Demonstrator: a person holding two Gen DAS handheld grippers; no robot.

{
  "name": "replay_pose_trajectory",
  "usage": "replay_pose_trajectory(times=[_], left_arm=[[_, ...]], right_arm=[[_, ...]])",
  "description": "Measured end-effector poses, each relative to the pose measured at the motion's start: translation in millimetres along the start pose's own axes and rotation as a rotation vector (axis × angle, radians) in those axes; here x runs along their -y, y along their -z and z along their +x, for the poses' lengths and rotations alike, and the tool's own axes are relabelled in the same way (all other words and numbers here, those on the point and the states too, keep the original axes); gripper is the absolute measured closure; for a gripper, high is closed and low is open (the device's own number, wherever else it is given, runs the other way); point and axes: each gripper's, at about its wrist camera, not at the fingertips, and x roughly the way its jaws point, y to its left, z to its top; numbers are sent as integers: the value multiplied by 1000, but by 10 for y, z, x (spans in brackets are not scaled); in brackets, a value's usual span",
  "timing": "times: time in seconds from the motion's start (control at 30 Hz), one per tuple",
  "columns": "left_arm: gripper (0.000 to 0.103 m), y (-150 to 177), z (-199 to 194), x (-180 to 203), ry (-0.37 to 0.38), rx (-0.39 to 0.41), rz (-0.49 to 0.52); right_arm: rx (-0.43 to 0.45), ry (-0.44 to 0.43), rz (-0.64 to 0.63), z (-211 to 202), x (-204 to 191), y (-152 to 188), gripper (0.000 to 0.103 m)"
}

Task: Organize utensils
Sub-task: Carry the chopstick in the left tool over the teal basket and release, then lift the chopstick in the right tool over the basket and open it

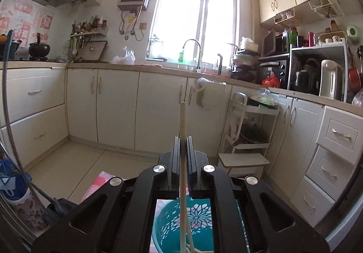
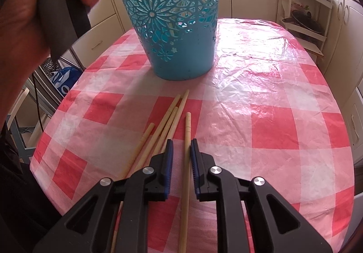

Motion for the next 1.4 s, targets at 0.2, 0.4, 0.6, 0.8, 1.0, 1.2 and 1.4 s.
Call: replay_pose_trajectory(times=[0.2, 0.4, 0.6, 0.8, 1.0, 1.2, 1.4], left_arm=[[90, 246, 10, -11, -7, -147, 36], [50, 308, -312, -134, -15, -189, -4], [28, 317, -703, -357, -20, -198, -102], [26, 336, -716, -680, -45, -246, -218], [26, 341, -684, -916, -73, -273, -279], [26, 303, -756, -877, -79, -248, -245], [26, 313, -772, -893, -75, -253, -269]], right_arm=[[3, -12, 1, 14, -16, -11, 78], [6, -12, -18, 26, -65, -15, 70], [2, -30, 19, 15, 6, -10, 73], [6, 57, -29, 3, -23, 3, 97], [-15, 8, 57, -92, 112, 20, 97], [20, -119, 148, -363, 200, -25, 97], [345, -273, 215, -1224, 290, -726, 97]])
